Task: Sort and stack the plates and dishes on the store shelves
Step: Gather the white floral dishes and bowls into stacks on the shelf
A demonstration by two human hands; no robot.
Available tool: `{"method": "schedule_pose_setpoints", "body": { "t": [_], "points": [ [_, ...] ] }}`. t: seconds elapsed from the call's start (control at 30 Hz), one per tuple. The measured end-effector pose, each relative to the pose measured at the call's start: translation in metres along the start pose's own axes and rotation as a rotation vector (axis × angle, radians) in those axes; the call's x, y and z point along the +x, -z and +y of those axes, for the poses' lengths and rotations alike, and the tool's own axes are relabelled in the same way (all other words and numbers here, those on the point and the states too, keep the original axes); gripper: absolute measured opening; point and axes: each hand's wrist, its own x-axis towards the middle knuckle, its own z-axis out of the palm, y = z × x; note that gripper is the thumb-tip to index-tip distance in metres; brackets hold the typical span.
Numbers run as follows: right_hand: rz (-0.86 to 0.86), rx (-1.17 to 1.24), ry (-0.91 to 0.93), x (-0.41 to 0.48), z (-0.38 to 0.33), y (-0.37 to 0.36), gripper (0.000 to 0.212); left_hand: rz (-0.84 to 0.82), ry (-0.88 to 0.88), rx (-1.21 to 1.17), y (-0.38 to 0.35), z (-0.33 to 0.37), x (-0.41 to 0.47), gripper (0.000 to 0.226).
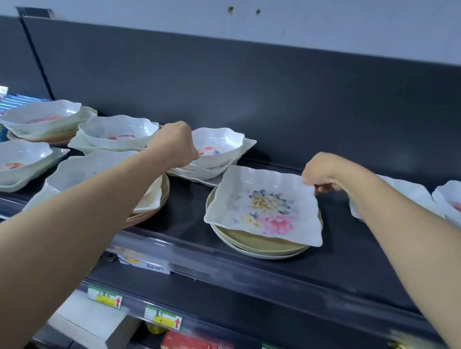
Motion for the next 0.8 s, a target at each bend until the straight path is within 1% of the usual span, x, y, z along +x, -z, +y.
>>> {"method": "schedule_pose_setpoints", "body": {
  "t": [0.03, 0.07, 0.13, 0.17, 0.23, 0.3, 0.33, 0.43, 0.57, 0.63, 0.73, 0.77, 0.8],
  "points": [
    [0.003, 0.014, 0.001, 0.000, 0.002, 0.002, 0.017, 0.009, 0.015, 0.007, 0.000, -0.001, 0.001, 0.018],
    [-0.001, 0.013, 0.006, -0.001, 0.004, 0.005, 0.016, 0.017, 0.036, 0.017, 0.000, -0.001, 0.001, 0.020],
    [-0.003, 0.001, 0.013, -0.007, 0.004, 0.011, 0.014, 0.026, 0.081, 0.025, 0.000, -0.003, 0.005, 0.035],
    [0.006, 0.005, 0.010, -0.011, 0.004, 0.015, 0.014, 0.030, 0.094, 0.018, 0.000, -0.004, 0.007, 0.038],
    [0.027, 0.039, -0.012, -0.018, 0.005, 0.023, 0.018, 0.022, 0.117, -0.011, -0.001, -0.005, 0.011, 0.036],
    [0.054, 0.067, -0.030, -0.020, 0.008, 0.031, 0.030, -0.019, 0.135, -0.039, -0.001, -0.006, 0.015, 0.032],
    [0.064, 0.083, -0.030, -0.019, 0.010, 0.033, 0.033, -0.038, 0.142, -0.053, -0.001, -0.007, 0.016, 0.031],
    [0.094, 0.179, -0.057, -0.022, 0.012, 0.037, 0.023, -0.080, 0.162, -0.110, -0.001, -0.009, 0.022, 0.031],
    [0.151, 0.250, -0.088, -0.022, 0.015, 0.042, 0.032, -0.117, 0.210, -0.159, 0.001, -0.013, 0.030, 0.035],
    [0.169, 0.264, -0.117, -0.019, 0.019, 0.044, 0.030, -0.147, 0.251, -0.226, 0.001, -0.015, 0.031, 0.036],
    [0.190, 0.306, -0.137, -0.014, 0.023, 0.045, 0.023, -0.153, 0.259, -0.294, 0.003, -0.020, 0.032, 0.031],
    [0.198, 0.325, -0.139, -0.012, 0.024, 0.045, 0.023, -0.163, 0.279, -0.334, 0.003, -0.022, 0.031, 0.030],
    [0.209, 0.340, -0.142, -0.011, 0.026, 0.046, 0.025, -0.176, 0.337, -0.407, 0.003, -0.023, 0.029, 0.031]
  ]
}}
